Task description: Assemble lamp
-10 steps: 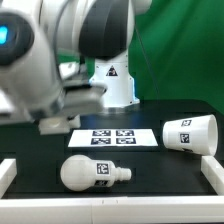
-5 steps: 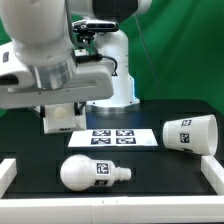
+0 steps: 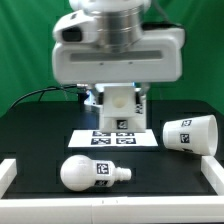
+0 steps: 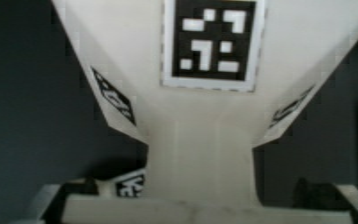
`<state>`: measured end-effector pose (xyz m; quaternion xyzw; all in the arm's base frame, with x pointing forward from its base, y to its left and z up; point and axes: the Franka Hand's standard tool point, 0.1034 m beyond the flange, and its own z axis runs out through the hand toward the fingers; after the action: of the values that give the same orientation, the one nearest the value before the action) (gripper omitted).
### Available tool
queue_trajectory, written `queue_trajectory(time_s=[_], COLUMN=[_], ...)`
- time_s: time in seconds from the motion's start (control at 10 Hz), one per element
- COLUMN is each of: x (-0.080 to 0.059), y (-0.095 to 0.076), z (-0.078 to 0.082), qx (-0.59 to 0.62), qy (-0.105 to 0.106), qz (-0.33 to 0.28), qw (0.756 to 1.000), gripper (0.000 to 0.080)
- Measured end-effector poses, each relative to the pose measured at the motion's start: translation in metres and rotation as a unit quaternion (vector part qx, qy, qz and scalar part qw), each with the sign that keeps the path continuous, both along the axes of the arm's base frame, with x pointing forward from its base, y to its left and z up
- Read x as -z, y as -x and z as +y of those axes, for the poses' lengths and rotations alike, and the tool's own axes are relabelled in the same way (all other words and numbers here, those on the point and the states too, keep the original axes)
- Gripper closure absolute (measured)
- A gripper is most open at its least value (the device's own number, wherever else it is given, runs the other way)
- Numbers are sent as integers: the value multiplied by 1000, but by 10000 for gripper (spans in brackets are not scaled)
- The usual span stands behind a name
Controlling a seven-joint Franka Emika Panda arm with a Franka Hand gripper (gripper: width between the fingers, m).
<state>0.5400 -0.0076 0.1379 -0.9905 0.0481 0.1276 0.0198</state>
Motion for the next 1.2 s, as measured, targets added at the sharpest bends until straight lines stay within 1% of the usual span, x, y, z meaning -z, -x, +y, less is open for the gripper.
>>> queue_trajectory(time_s=[0.1,0.2,0.3,0.4,0.5,0.6,0.7,0.8,0.9,1.0,1.2], x=[2,3,4,5,9,9,12,16,20,24,24], y=[-7,-5,-5,-13,-20,-33,-48,-61,-66,-61,-62], z=[-5,-5,-4,-2,13,29,46,59,60,59,60], qx=[-2,-1,-1,-1,-11,-19,-35,-52,-54,-52,-54], qy=[4,7,9,18,25,28,33,37,40,40,40], qz=[-49,-81,-99,-145,-193,-242,-274,-302,-345,-343,-338], qw=[999,997,995,989,981,970,961,951,936,937,939], gripper=[269,269,269,269,269,269,269,269,269,269,269])
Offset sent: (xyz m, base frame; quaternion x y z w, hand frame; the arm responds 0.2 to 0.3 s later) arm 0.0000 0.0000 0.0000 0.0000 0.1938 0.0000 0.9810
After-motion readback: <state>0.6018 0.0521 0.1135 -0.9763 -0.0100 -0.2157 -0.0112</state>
